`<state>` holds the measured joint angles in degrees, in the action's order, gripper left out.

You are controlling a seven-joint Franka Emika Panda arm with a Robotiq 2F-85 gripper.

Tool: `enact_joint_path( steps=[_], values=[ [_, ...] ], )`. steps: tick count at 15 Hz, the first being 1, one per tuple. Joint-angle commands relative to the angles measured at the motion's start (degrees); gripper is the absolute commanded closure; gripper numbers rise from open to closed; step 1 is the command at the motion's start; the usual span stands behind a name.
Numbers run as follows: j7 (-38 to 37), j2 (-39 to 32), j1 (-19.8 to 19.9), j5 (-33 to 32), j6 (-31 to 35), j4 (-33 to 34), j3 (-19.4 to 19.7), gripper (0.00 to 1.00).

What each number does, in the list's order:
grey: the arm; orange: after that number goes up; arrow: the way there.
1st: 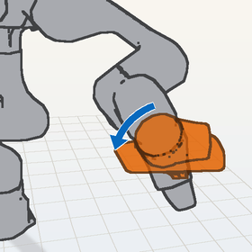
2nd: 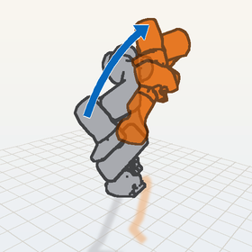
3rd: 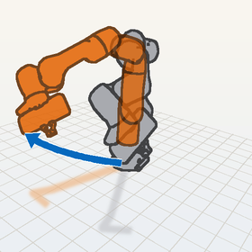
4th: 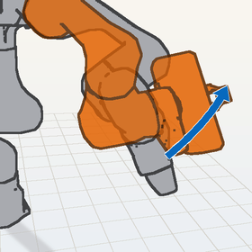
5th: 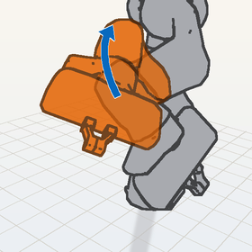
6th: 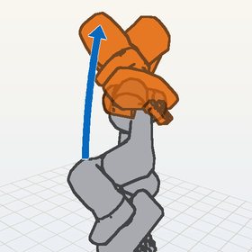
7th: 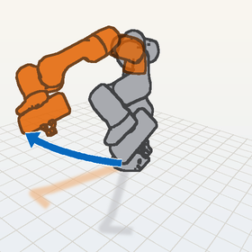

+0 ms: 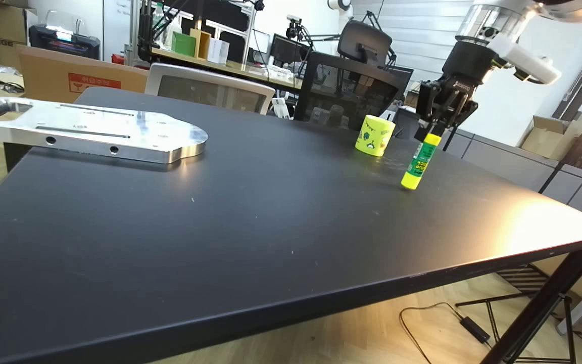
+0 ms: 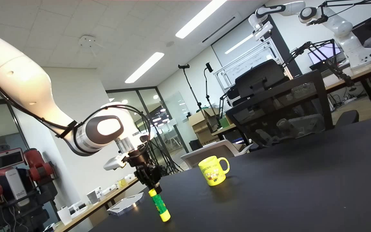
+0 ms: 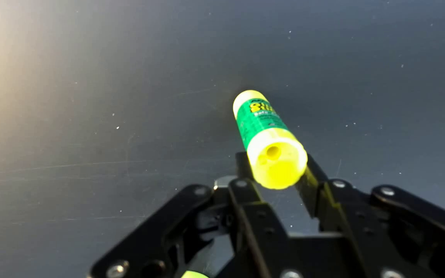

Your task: Put the glue stick on the table then put it back in the mug

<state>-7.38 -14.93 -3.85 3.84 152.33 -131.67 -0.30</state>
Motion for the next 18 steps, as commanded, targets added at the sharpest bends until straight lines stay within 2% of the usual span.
enact_joint_path(
  steps=[1,2,3,4,10,18],
  values=[
    [0.8,1.5,0.9,1.0,0.0,-1.3,-0.7,0.92],
    [0.8,1.5,0.9,1.1,-0.1,-1.3,-0.7,0.92],
    [0.8,1.5,1.0,1.3,-0.3,-1.3,-0.8,0.56],
    [0.9,1.5,1.0,1.6,-0.5,-1.2,-0.8,0.40],
    [1.0,1.9,1.3,2.0,-1.8,-0.9,-0.7,0.02],
    [-0.3,1.0,1.1,0.9,-2.7,0.1,-0.1,0.00]
  ],
)
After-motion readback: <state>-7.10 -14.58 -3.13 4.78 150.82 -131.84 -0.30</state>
